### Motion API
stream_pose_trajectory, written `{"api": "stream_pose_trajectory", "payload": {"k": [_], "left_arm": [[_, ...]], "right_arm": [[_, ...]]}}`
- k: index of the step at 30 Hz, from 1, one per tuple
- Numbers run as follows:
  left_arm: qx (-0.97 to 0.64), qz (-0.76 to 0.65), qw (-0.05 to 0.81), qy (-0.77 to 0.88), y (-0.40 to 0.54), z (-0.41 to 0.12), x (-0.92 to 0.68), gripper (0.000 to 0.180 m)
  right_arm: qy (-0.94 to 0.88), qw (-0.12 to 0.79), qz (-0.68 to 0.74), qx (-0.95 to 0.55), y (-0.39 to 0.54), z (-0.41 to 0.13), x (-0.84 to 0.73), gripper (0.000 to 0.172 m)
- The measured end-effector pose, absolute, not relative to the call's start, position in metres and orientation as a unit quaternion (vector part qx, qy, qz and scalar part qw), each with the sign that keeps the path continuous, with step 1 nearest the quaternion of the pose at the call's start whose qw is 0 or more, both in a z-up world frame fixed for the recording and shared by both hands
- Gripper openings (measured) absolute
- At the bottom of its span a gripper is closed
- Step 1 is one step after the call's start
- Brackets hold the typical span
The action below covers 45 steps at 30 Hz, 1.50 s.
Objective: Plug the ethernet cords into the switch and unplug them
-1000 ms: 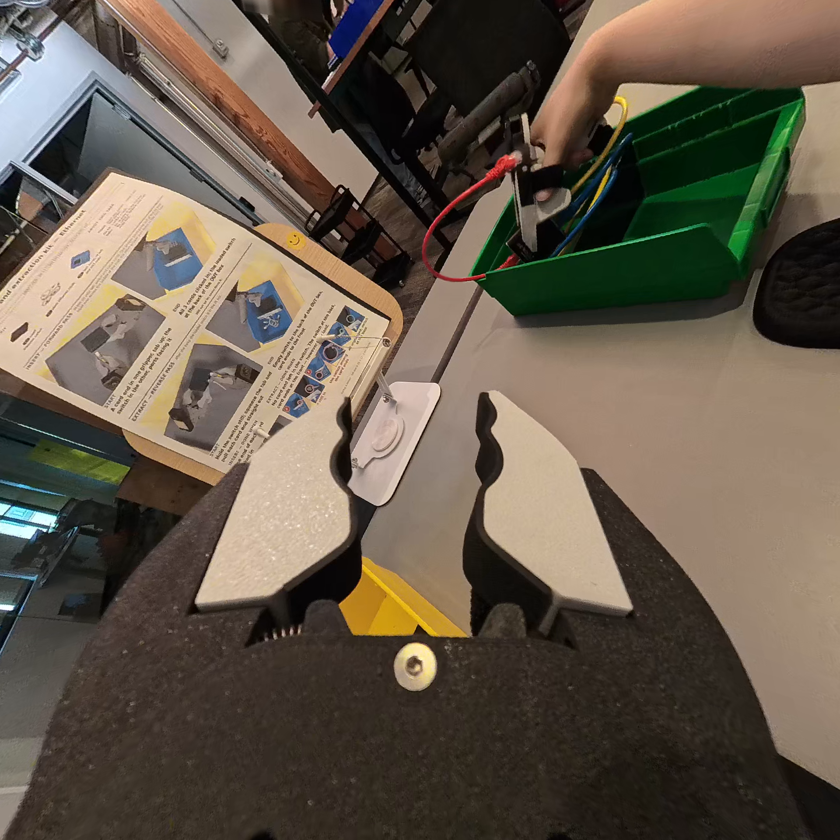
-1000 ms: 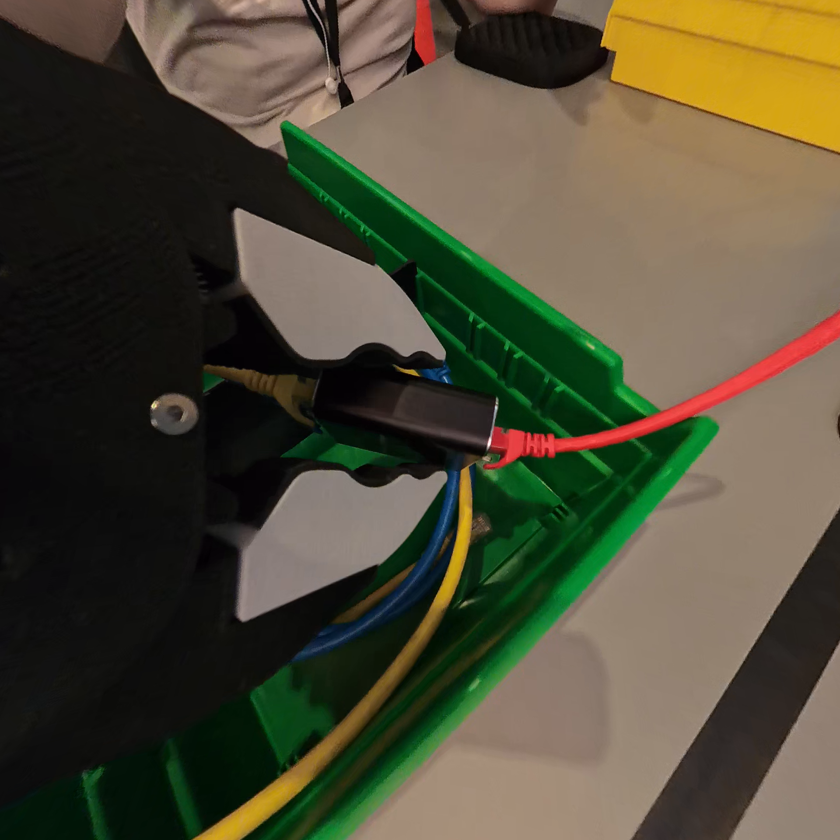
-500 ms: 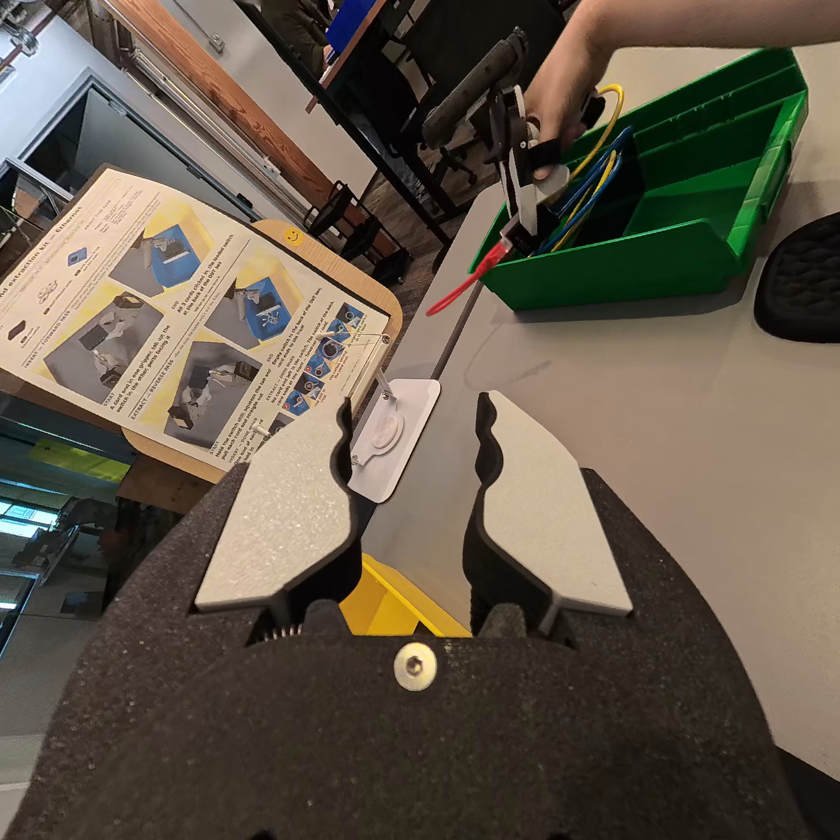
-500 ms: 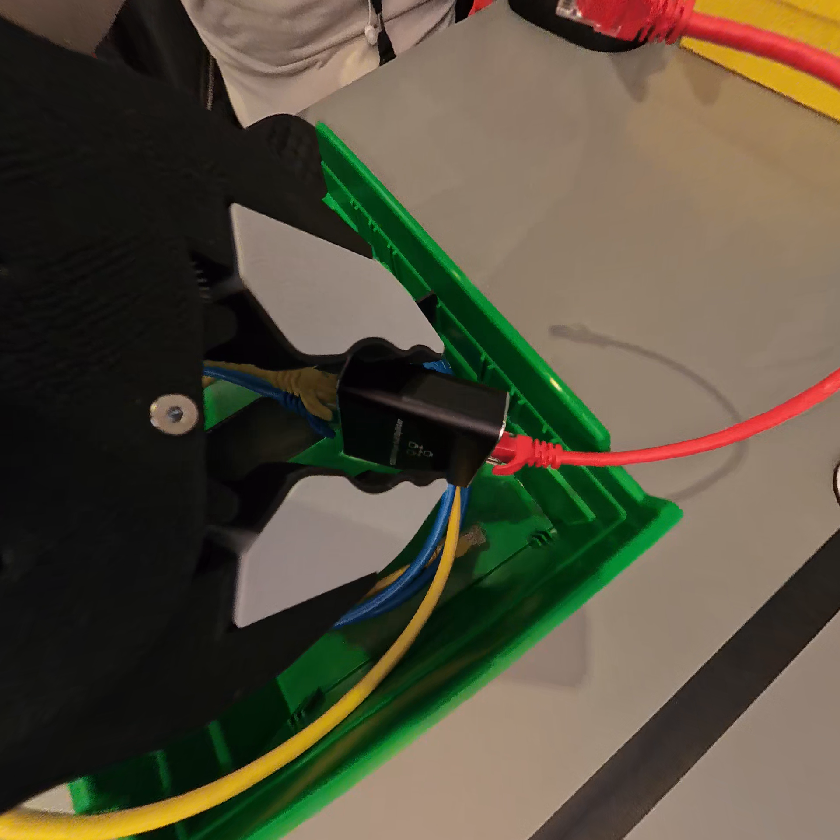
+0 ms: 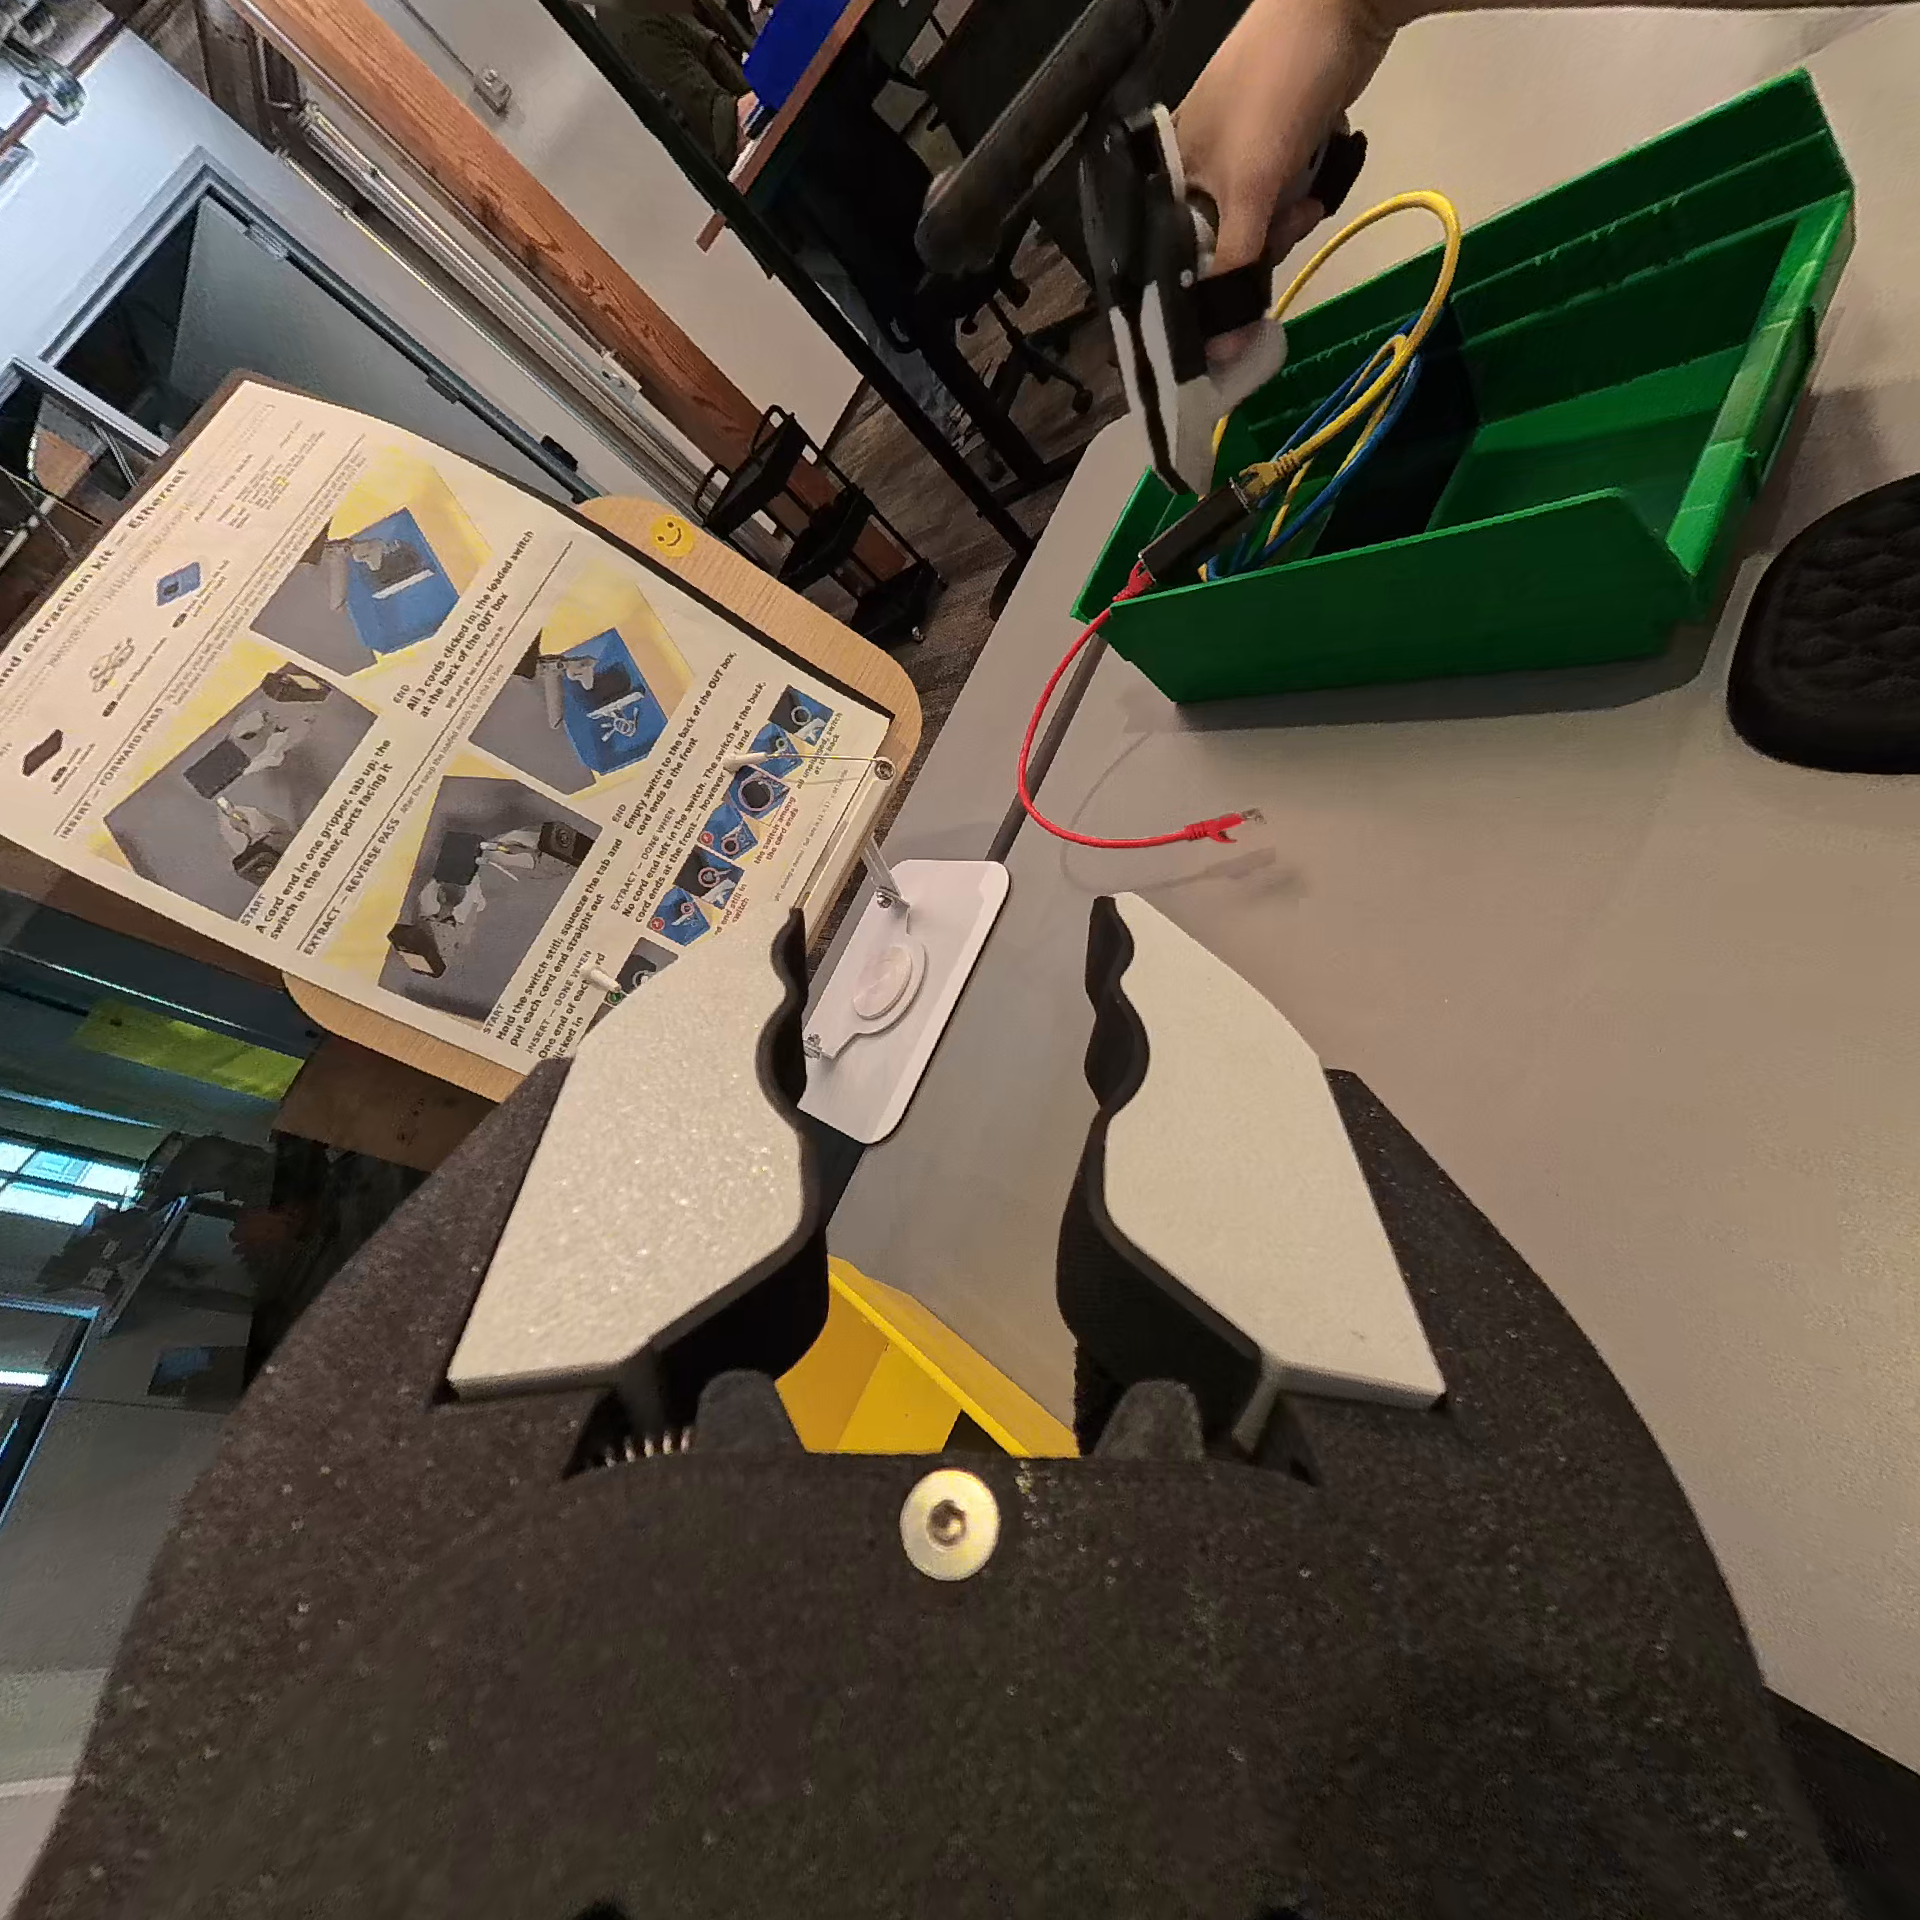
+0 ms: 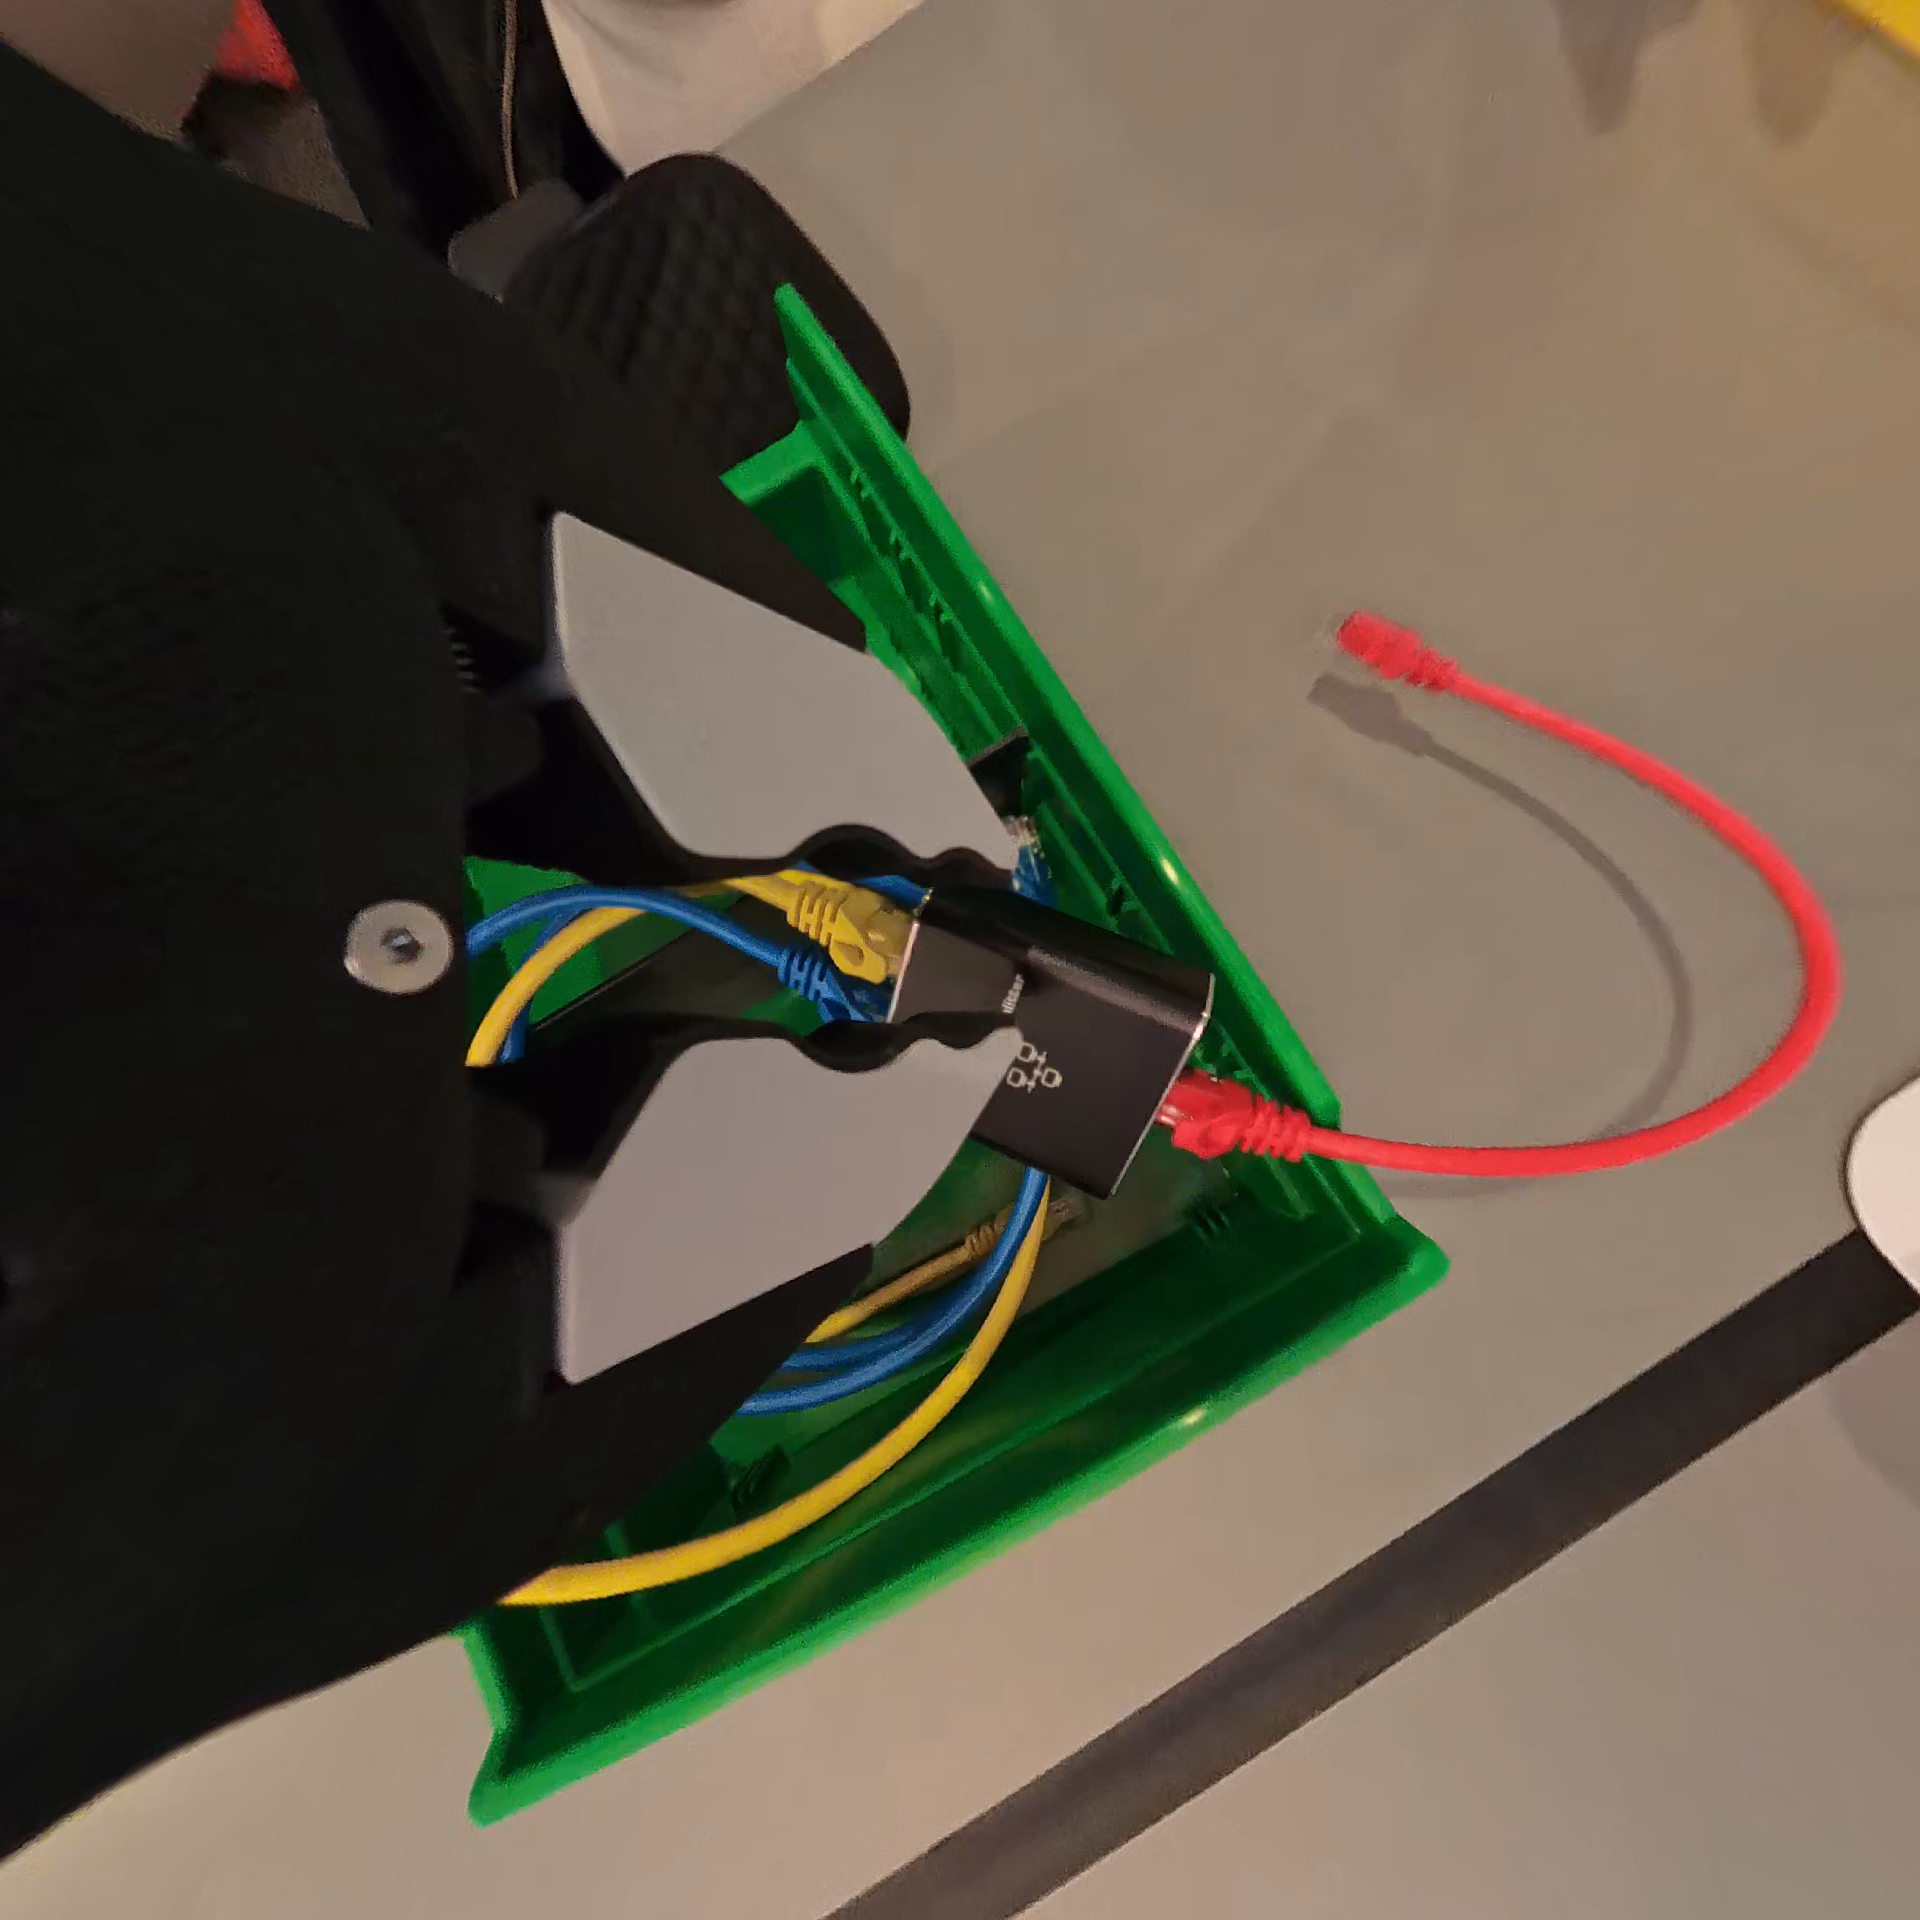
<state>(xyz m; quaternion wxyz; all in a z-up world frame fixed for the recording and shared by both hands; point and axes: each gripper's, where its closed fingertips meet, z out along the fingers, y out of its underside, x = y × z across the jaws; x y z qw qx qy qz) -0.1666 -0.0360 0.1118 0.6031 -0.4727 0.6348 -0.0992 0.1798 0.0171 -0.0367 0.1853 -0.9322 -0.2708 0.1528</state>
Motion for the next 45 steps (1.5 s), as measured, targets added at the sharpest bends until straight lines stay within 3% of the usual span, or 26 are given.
{"api": "stream_pose_trajectory", "payload": {"k": [6,11,14,19,25,27,28,31,39,42,45], "left_arm": [[-0.472,-0.095,0.603,0.636,-0.038,0.111,-0.167,0.051],[-0.477,-0.092,0.61,0.626,-0.034,0.116,-0.172,0.051],[-0.481,-0.092,0.617,0.615,-0.031,0.122,-0.179,0.05],[-0.479,-0.1,0.628,0.605,-0.034,0.131,-0.187,0.05],[-0.472,-0.097,0.635,0.604,-0.04,0.137,-0.195,0.05],[-0.471,-0.105,0.637,0.601,-0.041,0.14,-0.198,0.05],[-0.471,-0.106,0.639,0.599,-0.041,0.142,-0.2,0.05],[-0.472,-0.109,0.643,0.594,-0.04,0.145,-0.205,0.05],[-0.473,-0.106,0.641,0.595,-0.039,0.145,-0.206,0.05],[-0.474,-0.106,0.638,0.597,-0.039,0.143,-0.203,0.05],[-0.475,-0.109,0.632,0.602,-0.04,0.139,-0.198,0.05]], "right_arm": [[-0.295,0.181,0.072,-0.935,0.022,-0.04,0.177,0.022],[-0.253,0.37,0.036,-0.893,0.056,0.02,0.101,0.026],[-0.184,0.431,0.081,-0.88,0.063,0.002,0.046,0.027],[-0.129,0.412,-0.028,-0.902,0.094,-0.064,0.042,0.032],[-0.068,0.318,0.03,-0.945,0.107,-0.123,0.029,0.041],[-0.089,0.302,0.012,-0.949,0.107,-0.128,0.032,0.009],[-0.101,0.293,0.009,-0.951,0.105,-0.128,0.031,0.009],[-0.147,0.273,-0.009,-0.951,0.094,-0.102,0.032,0.008],[-0.206,0.252,-0.012,-0.945,0.04,0.055,0.113,0.006],[-0.218,0.228,0.008,-0.949,0.014,0.071,0.162,0.007],[-0.245,0.217,0.028,-0.945,-0.004,0.051,0.199,0.007]]}}
